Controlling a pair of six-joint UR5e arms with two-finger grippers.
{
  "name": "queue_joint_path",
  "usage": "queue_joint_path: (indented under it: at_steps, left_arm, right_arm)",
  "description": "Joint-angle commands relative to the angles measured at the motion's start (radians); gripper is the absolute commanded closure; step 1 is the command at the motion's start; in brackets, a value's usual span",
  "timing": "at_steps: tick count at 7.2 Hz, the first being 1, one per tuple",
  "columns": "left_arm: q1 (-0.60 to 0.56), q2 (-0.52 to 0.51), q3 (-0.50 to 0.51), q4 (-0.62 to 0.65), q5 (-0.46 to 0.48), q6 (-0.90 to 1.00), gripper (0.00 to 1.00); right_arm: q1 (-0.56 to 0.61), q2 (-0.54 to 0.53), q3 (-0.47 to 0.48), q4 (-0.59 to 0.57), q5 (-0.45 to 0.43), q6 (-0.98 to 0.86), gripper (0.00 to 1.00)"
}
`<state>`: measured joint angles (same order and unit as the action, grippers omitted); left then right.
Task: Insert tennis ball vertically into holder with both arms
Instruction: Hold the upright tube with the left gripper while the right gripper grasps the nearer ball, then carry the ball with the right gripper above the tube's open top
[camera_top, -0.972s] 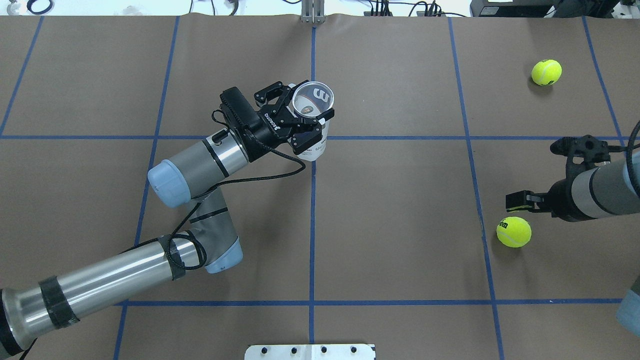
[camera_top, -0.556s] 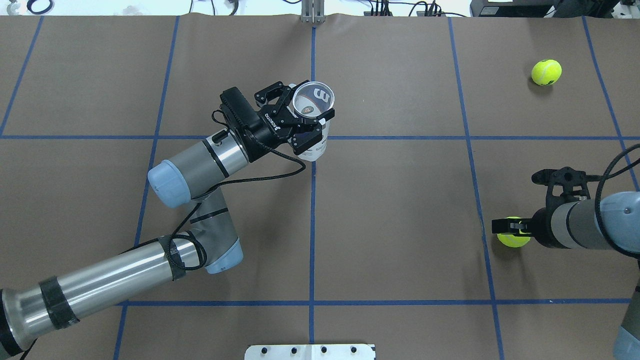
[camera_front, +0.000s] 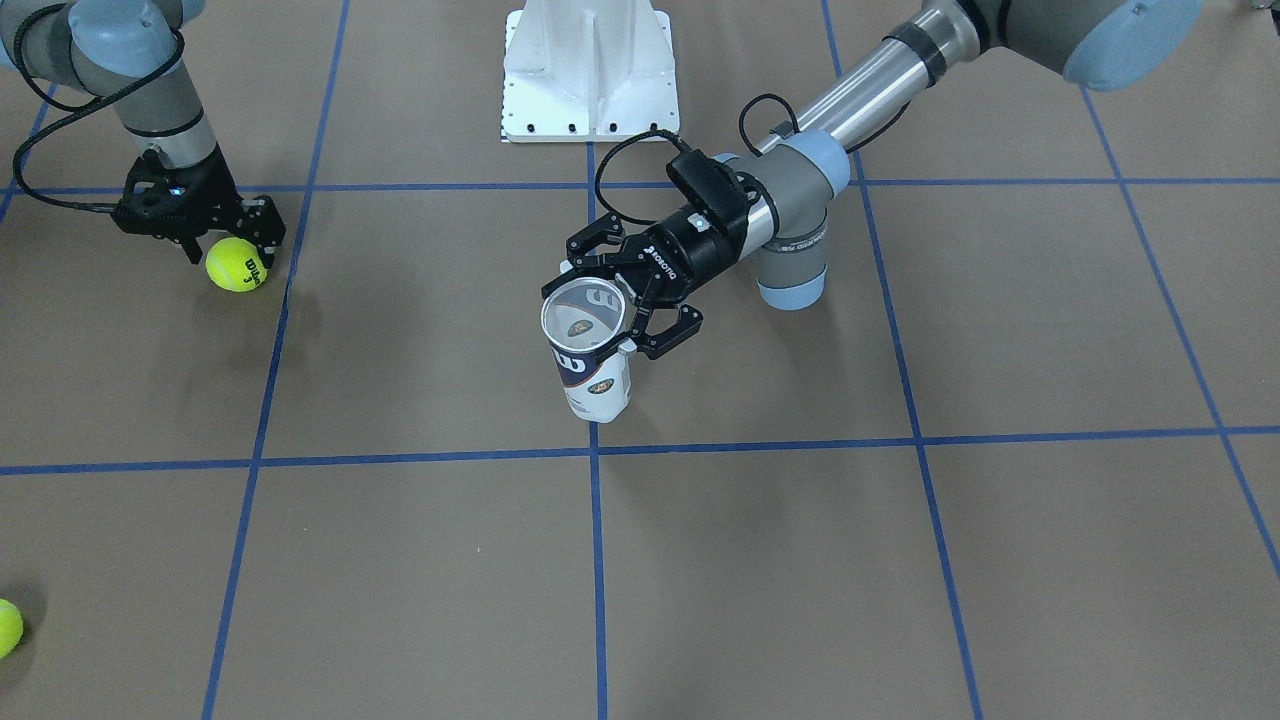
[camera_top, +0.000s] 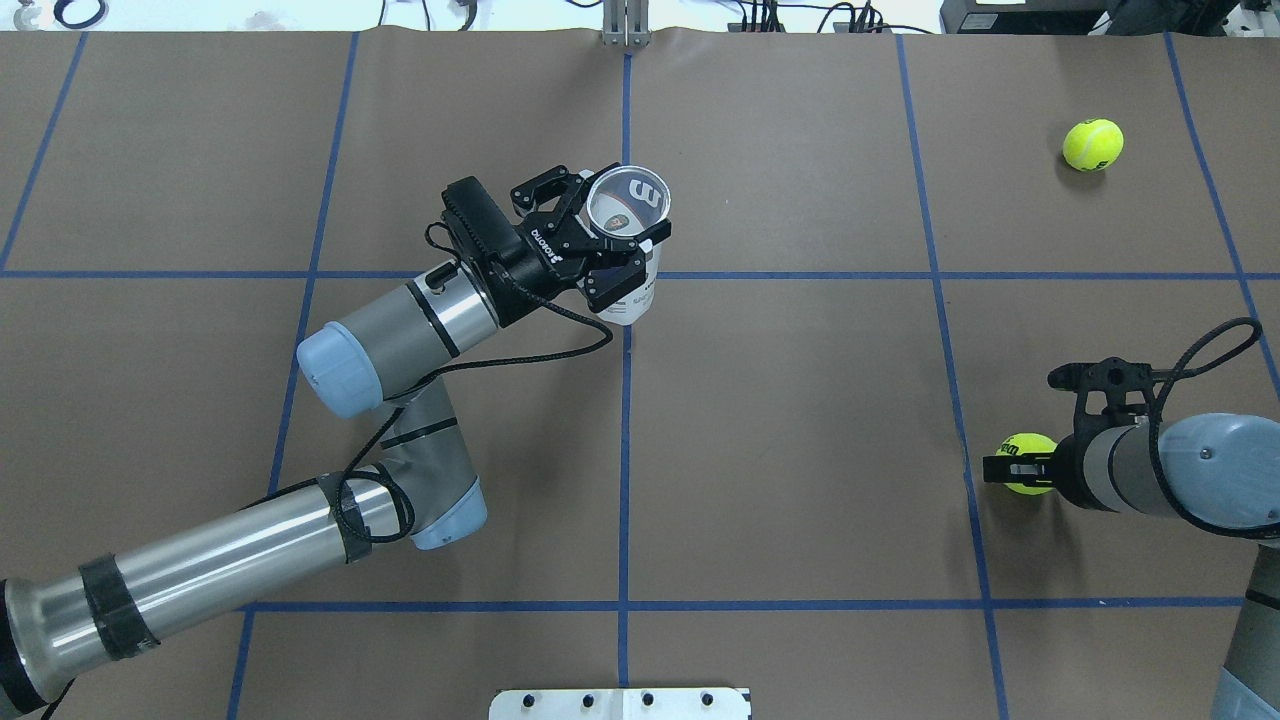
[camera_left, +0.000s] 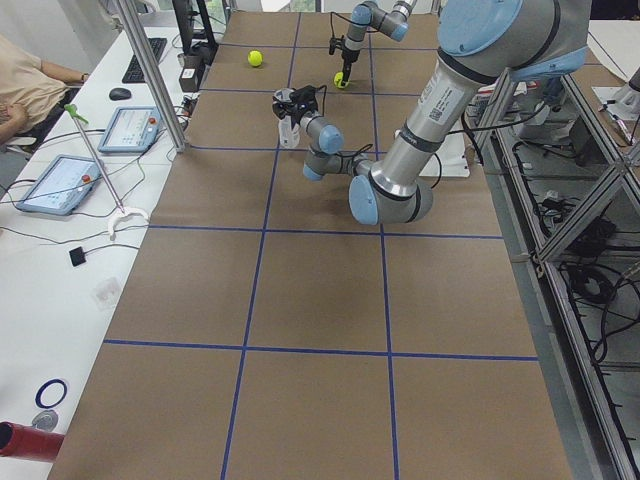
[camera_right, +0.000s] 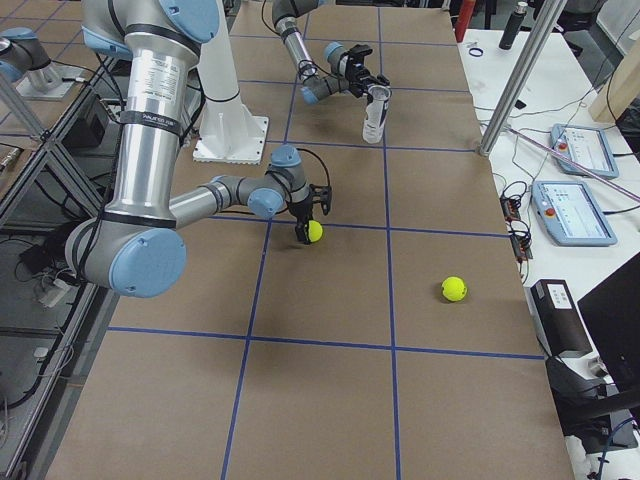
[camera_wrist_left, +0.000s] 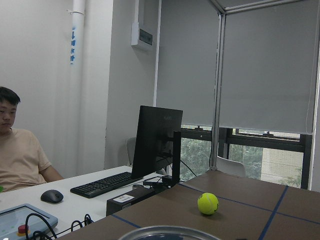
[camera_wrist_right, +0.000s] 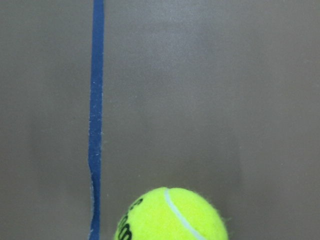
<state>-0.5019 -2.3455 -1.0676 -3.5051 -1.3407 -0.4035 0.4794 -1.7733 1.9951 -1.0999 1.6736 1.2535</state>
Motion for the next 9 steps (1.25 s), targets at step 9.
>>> queue_joint_path:
  at_steps: [9]
  left_arm:
    - [0.048,0.012,0.048,-0.075,-0.011,0.009,0.29]
  right_arm:
    - [0.363,0.516,0.082,-0.526,0.391,-0.068,0.93]
